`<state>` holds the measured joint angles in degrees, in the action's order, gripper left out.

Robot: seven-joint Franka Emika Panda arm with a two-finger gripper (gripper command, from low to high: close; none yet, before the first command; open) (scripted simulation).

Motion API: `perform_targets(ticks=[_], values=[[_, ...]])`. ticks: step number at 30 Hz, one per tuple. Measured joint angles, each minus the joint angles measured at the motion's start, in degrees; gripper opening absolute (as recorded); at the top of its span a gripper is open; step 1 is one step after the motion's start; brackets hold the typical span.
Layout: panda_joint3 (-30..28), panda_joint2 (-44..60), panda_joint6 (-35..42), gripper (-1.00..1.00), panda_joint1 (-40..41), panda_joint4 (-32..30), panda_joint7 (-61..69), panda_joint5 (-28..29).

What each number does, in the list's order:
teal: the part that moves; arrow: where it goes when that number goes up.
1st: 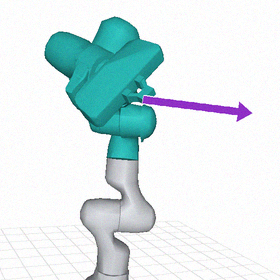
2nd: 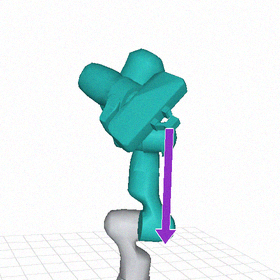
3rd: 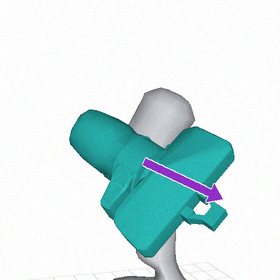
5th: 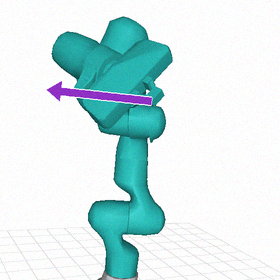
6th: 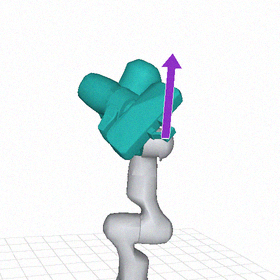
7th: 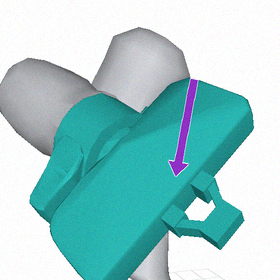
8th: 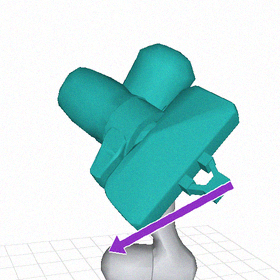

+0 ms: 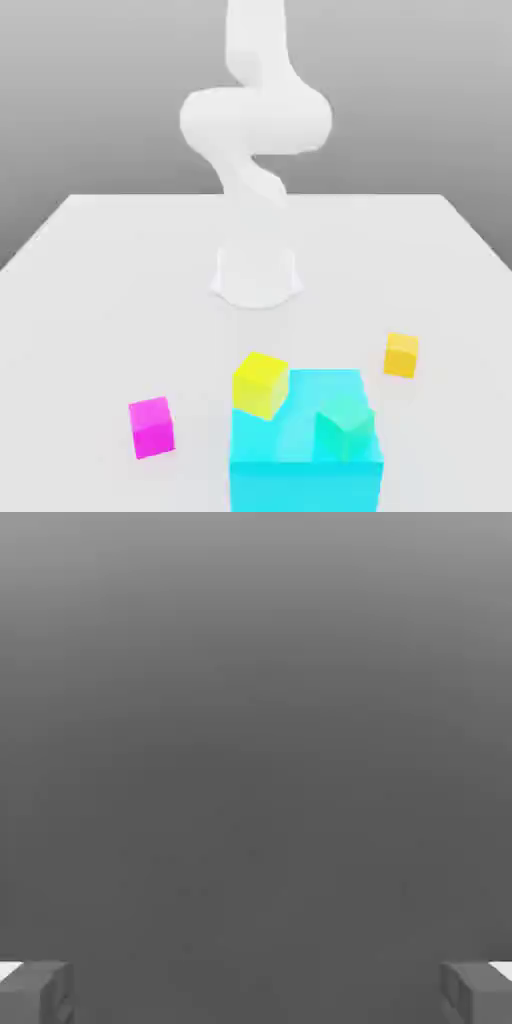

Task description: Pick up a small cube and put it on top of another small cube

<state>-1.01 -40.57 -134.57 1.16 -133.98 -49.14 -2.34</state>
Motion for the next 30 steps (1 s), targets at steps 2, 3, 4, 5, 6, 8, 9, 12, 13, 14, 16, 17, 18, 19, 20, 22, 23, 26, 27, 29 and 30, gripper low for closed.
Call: perform_targets(ticks=[2, 3, 4, 5, 6, 8, 9, 12, 13, 14, 16, 17, 18, 19, 20, 22, 23, 26, 27, 29, 30], values=[[-0.75, 4.50, -2.36, 0.00, 0.91, -1.86, -2.97, -1.78], [-1.05, 6.66, -3.48, 0.00, 1.34, -2.75, -4.43, -2.57], [-1.30, 8.80, -4.59, 0.00, 1.79, -3.63, -5.90, -3.33], [-1.50, 10.92, -5.69, 0.00, 2.26, -4.50, -7.38, -4.05], [-1.67, 13.05, -6.79, 0.00, 2.74, -5.37, -8.90, -4.72], [-1.90, 17.28, -8.99, 0.00, 3.74, -7.11, -12.04, -5.90], [-1.99, 19.38, -10.09, 0.00, 4.25, -7.98, -13.69, -6.38], [-2.22, 25.65, -13.46, 0.00, 5.81, -10.60, -18.98, -7.32], [-2.26, 27.72, -14.60, 0.00, 6.38, -11.48, -20.88, -7.46], [-2.35, 29.78, -15.75, 0.00, 6.92, -12.36, -22.87, -7.45], [-2.63, 33.85, -18.08, 0.00, 7.99, -14.15, -27.15, -7.03], [-2.88, 35.86, -19.26, 0.00, 8.65, -15.05, -29.47, -6.57], [-3.21, 37.85, -20.45, 0.00, 9.46, -15.95, -31.91, -5.94], [-3.34, 39.82, -21.67, 0.00, 10.34, -16.86, -34.45, -5.15], [-3.85, 41.76, -22.85, 0.00, 10.84, -17.77, -37.23, -4.06], [-5.46, 45.58, -25.26, 0.00, 10.95, -19.45, -42.83, -1.52], [-5.79, 47.51, -26.69, 0.00, 10.82, -19.63, -43.92, -1.19], [-4.94, 53.48, -31.41, 0.00, 11.48, -18.94, -43.70, -2.42], [-4.19, 55.52, -33.04, 0.00, 12.10, -18.60, -43.29, -3.04], [-2.57, 59.20, -35.97, -1.00, 13.48, -17.97, -42.56, -4.12], [-2.57, 59.20, -35.97, -1.00, 13.48, -17.97, -42.56, -4.12]])
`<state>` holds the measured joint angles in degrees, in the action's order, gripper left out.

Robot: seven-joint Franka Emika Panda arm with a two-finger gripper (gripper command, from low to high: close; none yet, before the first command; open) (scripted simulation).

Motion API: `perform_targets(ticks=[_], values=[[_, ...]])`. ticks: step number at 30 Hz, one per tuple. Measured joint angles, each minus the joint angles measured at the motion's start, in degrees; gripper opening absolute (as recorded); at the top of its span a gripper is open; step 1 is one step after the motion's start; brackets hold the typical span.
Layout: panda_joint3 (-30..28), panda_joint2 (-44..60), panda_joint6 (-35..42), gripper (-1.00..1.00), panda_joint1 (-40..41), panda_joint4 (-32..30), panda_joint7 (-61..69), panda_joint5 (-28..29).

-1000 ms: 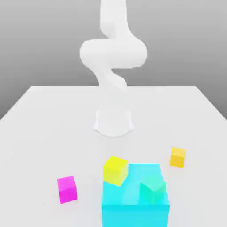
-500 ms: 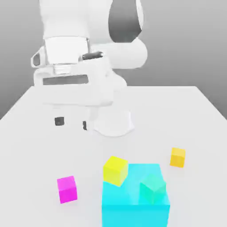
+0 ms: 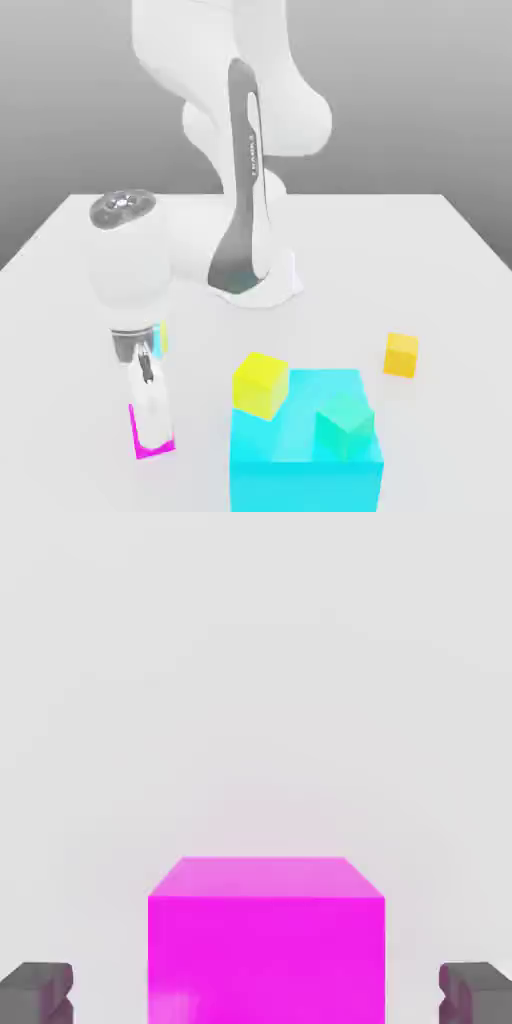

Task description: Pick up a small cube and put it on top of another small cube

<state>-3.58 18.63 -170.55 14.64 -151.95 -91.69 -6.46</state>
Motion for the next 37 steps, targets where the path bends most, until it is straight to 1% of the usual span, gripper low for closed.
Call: perform_targets(ticks=[6, 10, 13, 15, 19, 27, 28, 29, 30, 33, 34, 37], values=[[0.11, 0.20, -0.26, -1.00, 0.12, 0.03, -0.10, 0.11], [-1.82, -6.64, 5.18, -1.00, -1.18, -1.24, -2.15, 2.90], [-1.75, -11.04, 9.07, -1.00, -1.75, -1.71, -1.92, 4.57], [0.41, -11.55, 11.17, -1.00, -2.74, -0.08, 2.80, 4.89], [4.82, -13.71, 17.94, -1.00, -6.16, 4.04, 13.93, 5.17], [10.48, -19.29, 32.33, -1.00, -14.49, 12.41, 33.33, 9.51], [11.27, -20.50, 33.63, -1.00, -15.77, 12.76, 33.41, 8.59], [11.94, -21.52, 34.29, -1.00, -17.41, 12.64, 32.19, 6.95], [12.06, -21.08, 33.42, -1.00, -17.99, 12.30, 31.36, 6.34], [12.17, -16.52, 27.36, -1.00, -17.76, 10.86, 29.86, 6.90], [12.12, -15.23, 25.71, 1.00, -17.73, 10.49, 29.56, 7.21], [12.12, -15.23, 25.71, 1.00, -17.73, 10.49, 29.56, 7.20]])
